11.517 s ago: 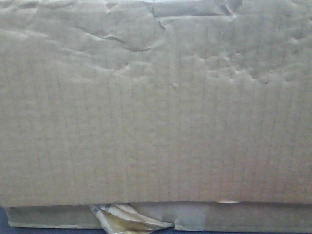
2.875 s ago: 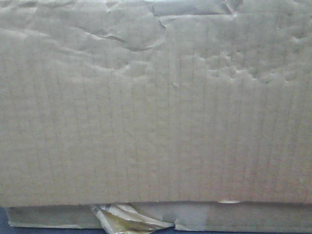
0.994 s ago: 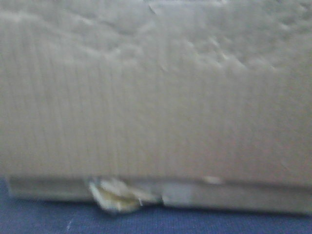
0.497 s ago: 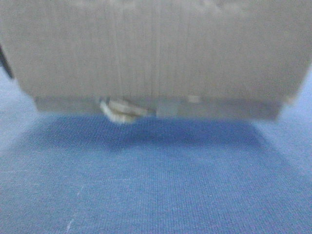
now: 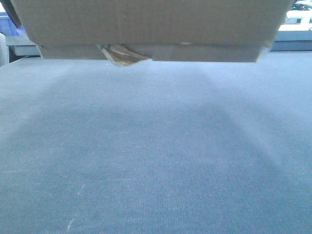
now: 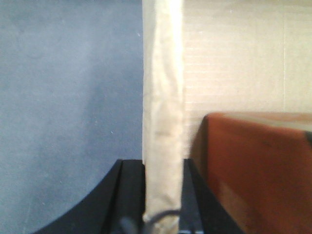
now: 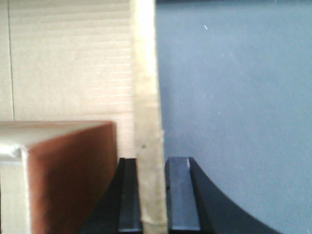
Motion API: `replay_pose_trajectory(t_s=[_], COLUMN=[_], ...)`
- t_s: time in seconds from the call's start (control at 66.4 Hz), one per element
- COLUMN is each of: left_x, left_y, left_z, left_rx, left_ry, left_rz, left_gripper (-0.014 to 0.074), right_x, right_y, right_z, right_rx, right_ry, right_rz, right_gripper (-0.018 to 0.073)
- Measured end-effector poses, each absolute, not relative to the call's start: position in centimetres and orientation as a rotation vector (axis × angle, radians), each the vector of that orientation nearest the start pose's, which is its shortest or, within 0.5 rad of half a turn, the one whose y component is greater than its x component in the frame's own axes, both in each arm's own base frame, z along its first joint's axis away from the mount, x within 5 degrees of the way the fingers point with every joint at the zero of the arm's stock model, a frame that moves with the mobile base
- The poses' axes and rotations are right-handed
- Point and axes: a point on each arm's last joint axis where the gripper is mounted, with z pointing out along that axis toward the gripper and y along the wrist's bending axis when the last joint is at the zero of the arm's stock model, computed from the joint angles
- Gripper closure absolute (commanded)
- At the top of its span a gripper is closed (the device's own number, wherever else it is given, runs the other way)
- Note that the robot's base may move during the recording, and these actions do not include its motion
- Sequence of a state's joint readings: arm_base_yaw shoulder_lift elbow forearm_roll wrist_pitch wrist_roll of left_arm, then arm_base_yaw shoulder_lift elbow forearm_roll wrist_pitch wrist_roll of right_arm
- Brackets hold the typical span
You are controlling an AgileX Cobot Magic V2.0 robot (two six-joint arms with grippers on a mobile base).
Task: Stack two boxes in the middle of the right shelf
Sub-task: 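Lift the stacked boxes with both grippers off the grey table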
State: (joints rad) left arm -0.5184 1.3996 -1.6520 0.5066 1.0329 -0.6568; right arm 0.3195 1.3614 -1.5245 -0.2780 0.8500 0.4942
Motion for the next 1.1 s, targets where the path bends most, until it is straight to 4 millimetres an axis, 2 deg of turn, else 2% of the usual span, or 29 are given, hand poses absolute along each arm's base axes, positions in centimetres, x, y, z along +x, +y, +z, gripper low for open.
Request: replay_pose_trajectory(t_s=[1.099], left_x=[26.89], left_y=[-10.63], left_z=[46.69], left_rx=[-0.098], left_ry=[2.090], left_rz=[-0.024], left_gripper=[0.0707], right_x=[28.45], right_y=[7.46], right_z=[44.58], right_rx=[0.094], right_ry=[2.087], right_rz=[0.157], right_gripper=[0.0721])
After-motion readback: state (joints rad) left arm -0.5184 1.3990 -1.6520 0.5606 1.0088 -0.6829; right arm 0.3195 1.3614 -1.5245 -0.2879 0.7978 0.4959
